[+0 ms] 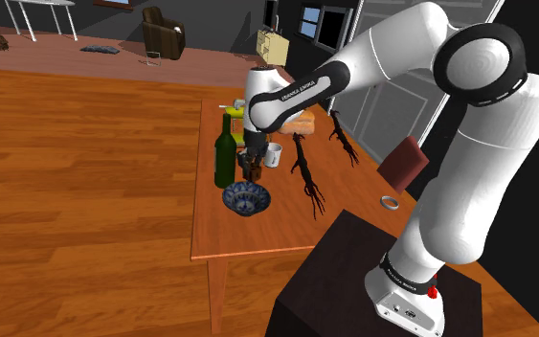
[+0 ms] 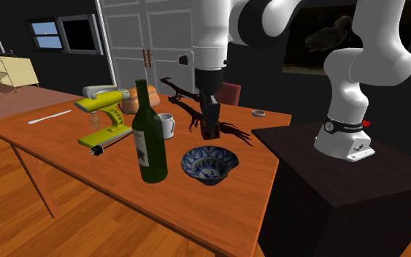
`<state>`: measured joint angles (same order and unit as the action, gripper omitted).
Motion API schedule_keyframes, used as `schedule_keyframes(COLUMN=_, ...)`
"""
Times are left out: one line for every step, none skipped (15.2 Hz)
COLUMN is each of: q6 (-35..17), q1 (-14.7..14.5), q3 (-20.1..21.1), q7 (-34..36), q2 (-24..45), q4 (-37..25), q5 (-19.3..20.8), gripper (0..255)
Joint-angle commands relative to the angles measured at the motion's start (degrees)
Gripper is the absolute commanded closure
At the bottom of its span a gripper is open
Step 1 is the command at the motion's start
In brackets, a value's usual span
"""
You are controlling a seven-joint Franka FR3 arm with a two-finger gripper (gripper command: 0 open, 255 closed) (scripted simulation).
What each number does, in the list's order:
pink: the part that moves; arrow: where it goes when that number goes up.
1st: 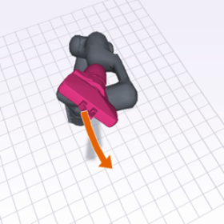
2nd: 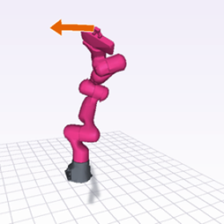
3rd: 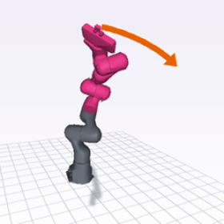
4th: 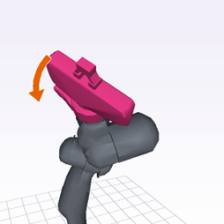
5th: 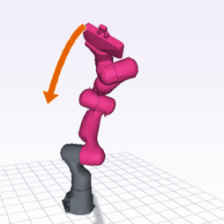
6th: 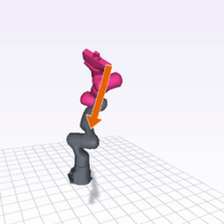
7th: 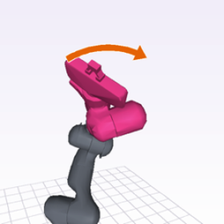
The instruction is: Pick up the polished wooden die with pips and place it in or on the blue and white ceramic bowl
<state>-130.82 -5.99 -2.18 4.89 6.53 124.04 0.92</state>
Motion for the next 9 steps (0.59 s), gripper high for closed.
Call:
schedule_keyframes(q6=-0.70, q1=-0.70, q3=0.53, q7=1.37, q2=0.41, q4=0.27, q5=0.08, gripper=255)
schedule_keyframes(q6=-1.42, q1=-0.69, q3=0.53, q7=1.37, q2=0.87, q4=0.53, q5=0.08, gripper=255)
schedule_keyframes(q6=-2.14, q1=-0.69, q3=0.53, q7=1.38, q2=1.34, q4=0.78, q5=0.07, gripper=255)
schedule_keyframes(q6=-2.86, q1=-0.69, q3=0.53, q7=1.38, q2=1.82, q4=1.01, q5=0.06, gripper=255)
schedule_keyframes(q6=-3.57, q1=-0.68, q3=0.53, q7=1.38, q2=2.31, q4=1.24, q5=0.06, gripper=255)
schedule_keyframes(q6=-4.29, q1=-0.68, q3=0.53, q7=1.39, q2=2.82, q4=1.45, q5=0.05, gripper=255)
schedule_keyframes(q6=-5.00, q1=-0.68, q3=0.54, q7=1.39, q2=3.33, q4=1.65, q5=0.04, gripper=255)
schedule_keyframes(q6=-5.71, q1=-0.67, q3=0.54, q7=1.39, q2=3.85, q4=1.84, q5=0.03, gripper=255)
schedule_keyframes(q6=-6.41, q1=-0.67, q3=0.54, q7=1.39, q2=4.38, q4=2.01, q5=0.02, gripper=255)
